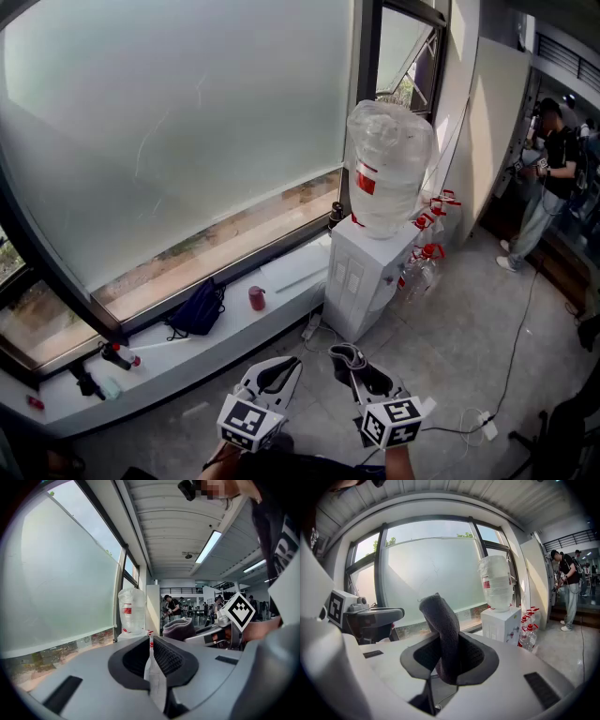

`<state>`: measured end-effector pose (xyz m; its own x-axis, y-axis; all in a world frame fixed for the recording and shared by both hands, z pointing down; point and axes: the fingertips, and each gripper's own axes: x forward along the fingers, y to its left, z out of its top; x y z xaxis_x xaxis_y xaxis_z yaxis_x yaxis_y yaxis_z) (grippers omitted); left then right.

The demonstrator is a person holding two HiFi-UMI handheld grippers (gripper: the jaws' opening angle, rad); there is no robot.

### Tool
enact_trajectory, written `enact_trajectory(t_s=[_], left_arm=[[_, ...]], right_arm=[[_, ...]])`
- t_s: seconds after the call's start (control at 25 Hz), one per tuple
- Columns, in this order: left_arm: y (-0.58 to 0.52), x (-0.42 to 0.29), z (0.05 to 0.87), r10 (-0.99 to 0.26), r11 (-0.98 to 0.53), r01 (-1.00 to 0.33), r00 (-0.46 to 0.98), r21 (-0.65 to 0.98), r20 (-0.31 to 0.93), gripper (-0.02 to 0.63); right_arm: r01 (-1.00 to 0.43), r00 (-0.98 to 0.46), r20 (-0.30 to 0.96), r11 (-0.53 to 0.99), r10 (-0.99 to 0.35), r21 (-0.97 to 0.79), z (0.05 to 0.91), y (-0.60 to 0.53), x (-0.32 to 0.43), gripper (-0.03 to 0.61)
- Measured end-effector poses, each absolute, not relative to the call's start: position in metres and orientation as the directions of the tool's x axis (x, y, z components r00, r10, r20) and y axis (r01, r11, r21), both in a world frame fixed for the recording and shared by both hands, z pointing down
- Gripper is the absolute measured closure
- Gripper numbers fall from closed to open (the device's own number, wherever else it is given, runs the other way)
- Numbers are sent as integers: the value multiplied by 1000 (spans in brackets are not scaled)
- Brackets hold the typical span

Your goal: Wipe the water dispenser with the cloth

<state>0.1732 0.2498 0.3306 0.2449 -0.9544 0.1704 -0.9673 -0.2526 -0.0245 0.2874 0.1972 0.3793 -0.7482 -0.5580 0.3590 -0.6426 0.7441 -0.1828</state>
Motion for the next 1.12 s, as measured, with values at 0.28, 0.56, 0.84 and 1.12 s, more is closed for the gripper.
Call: enact_trajectory(t_s=[0.28, 0.56, 0.84, 1.12], left_arm=[[274, 192, 338, -949, -258, -966, 250, -18, 191, 586], [294, 195, 335, -958, -229, -973, 220, -27, 185, 586], [310, 192, 333, -965, -184, -983, 176, -24, 192, 586], [308, 169, 332, -970, -168, -985, 160, -29, 183, 586]], right_arm=[[-639, -753, 359, 744, -552, -197, 383, 214, 305, 477], [-611, -779, 342, 757, -525, -231, 387, 230, 305, 476], [-561, -817, 329, 786, -474, -262, 387, 240, 296, 476], [-553, -823, 325, 789, -466, -268, 392, 234, 275, 476]])
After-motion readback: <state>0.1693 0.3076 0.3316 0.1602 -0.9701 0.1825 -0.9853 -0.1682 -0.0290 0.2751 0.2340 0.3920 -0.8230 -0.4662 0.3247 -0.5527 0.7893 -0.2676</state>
